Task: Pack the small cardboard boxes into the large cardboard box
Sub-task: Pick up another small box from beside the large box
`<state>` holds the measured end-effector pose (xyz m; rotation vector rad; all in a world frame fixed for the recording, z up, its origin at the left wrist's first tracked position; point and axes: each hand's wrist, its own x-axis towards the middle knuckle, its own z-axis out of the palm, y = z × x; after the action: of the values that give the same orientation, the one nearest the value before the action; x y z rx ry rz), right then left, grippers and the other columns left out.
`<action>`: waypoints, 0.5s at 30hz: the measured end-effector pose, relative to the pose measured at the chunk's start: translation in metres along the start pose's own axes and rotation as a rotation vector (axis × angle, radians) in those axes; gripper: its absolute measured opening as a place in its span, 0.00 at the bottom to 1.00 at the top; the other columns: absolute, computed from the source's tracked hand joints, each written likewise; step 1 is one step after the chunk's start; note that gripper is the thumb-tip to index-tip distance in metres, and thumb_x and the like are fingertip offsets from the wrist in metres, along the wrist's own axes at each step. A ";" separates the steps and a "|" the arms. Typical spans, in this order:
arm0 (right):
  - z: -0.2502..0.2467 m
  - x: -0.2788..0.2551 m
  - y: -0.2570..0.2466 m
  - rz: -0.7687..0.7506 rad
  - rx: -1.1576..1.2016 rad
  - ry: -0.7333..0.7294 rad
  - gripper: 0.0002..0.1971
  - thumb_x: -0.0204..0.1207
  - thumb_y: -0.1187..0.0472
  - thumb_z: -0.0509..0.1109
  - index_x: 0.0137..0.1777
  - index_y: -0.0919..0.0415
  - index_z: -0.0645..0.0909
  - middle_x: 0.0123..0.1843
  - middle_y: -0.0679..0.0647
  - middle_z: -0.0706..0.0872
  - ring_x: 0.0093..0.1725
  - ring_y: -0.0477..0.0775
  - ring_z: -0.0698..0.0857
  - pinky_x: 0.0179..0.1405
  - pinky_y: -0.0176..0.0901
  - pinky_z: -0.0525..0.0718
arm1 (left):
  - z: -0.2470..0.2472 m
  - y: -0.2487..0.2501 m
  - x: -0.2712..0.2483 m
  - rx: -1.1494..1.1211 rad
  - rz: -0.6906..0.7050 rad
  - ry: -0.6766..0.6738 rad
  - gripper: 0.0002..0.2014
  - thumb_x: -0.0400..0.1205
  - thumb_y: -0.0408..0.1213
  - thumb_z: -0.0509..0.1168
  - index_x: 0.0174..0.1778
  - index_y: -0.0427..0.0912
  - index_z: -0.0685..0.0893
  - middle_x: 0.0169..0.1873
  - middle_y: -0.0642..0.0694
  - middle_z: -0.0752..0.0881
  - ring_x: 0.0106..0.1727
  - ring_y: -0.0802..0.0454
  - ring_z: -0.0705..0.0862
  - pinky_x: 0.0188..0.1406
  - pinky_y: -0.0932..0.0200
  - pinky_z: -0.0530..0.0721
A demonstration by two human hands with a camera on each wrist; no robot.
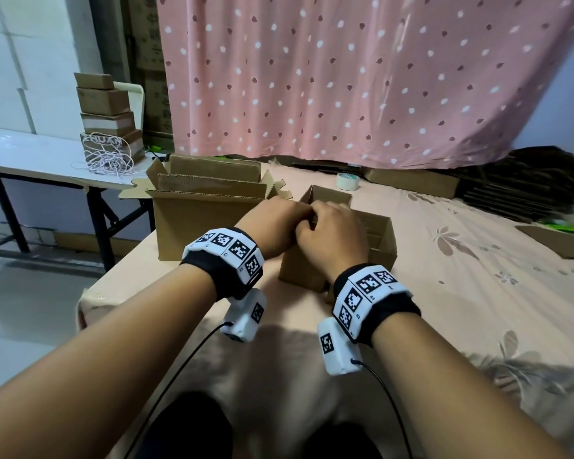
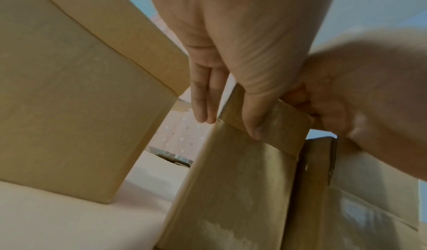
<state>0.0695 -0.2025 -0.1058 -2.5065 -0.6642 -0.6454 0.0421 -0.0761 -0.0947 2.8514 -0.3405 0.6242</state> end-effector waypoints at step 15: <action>0.003 0.002 -0.014 -0.005 0.050 0.395 0.43 0.67 0.57 0.67 0.86 0.54 0.62 0.88 0.61 0.62 0.89 0.65 0.56 0.83 0.74 0.58 | -0.006 -0.008 0.017 -0.150 -0.045 0.544 0.03 0.72 0.32 0.71 0.38 0.37 0.89 0.29 0.39 0.88 0.29 0.40 0.81 0.30 0.54 0.78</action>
<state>0.0645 -0.1896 -0.1023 -2.2374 -0.5295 -1.0736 0.0573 -0.0699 -0.0835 2.4131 -0.2168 1.2586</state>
